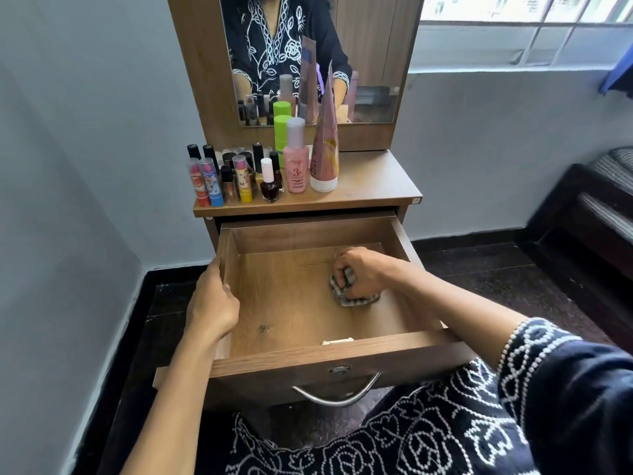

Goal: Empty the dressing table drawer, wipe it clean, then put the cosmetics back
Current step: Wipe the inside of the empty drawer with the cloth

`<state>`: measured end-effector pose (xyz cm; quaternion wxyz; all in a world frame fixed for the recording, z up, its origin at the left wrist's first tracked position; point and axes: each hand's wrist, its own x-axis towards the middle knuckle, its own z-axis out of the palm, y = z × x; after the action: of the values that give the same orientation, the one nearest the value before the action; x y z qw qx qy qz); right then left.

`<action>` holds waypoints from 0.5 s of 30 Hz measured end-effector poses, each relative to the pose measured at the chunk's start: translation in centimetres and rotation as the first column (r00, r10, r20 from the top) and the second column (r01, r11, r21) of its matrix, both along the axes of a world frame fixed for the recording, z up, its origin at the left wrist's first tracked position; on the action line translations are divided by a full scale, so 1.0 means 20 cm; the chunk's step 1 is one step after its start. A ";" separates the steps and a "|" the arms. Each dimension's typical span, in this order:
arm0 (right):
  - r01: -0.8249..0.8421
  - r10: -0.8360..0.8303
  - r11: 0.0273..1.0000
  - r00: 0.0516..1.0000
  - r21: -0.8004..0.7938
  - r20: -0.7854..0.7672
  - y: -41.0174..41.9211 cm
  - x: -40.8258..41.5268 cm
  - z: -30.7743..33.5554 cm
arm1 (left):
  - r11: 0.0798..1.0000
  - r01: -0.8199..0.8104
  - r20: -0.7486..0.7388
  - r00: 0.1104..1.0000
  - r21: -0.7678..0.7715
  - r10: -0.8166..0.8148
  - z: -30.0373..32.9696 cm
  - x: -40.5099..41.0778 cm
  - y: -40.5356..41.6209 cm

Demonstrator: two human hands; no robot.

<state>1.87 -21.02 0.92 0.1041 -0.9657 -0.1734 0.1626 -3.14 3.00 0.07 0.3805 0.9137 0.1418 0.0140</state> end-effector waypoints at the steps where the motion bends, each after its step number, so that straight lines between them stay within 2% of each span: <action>1: 0.010 -0.010 1.000 1.000 0.022 -0.004 0.00 0.02 0.00 | 1.000 -0.002 0.003 1.000 0.003 0.002 0.00 0.00 0.00; 5: 0.095 -0.096 0.995 0.995 0.025 0.033 -0.02 0.05 -0.02 | 1.000 0.000 0.009 1.000 -0.001 0.000 -0.01 0.00 0.01; 9: 0.307 -0.293 0.930 0.951 -0.200 0.097 -0.01 0.06 -0.04 | 1.000 -0.003 0.007 1.000 -0.008 0.003 -0.02 0.00 0.01; 11: 0.356 -0.346 0.906 0.934 -0.230 0.083 0.02 0.03 -0.04 | 1.000 0.007 0.010 1.000 -0.012 -0.007 -0.02 0.01 0.01; 13: 0.325 -0.326 0.919 0.945 -0.223 0.033 0.08 -0.01 -0.06 | 1.000 0.014 0.011 1.000 -0.010 -0.014 -0.02 0.01 0.01; 15: 0.217 -0.220 0.949 0.976 -0.228 0.014 0.15 -0.05 -0.07 | 1.000 0.011 0.009 1.000 -0.003 -0.011 -0.02 0.01 0.02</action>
<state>0.91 -18.06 -0.54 0.0106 -0.9835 -0.0452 0.1746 -2.98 3.32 -0.30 0.3827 0.9138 0.1350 0.0156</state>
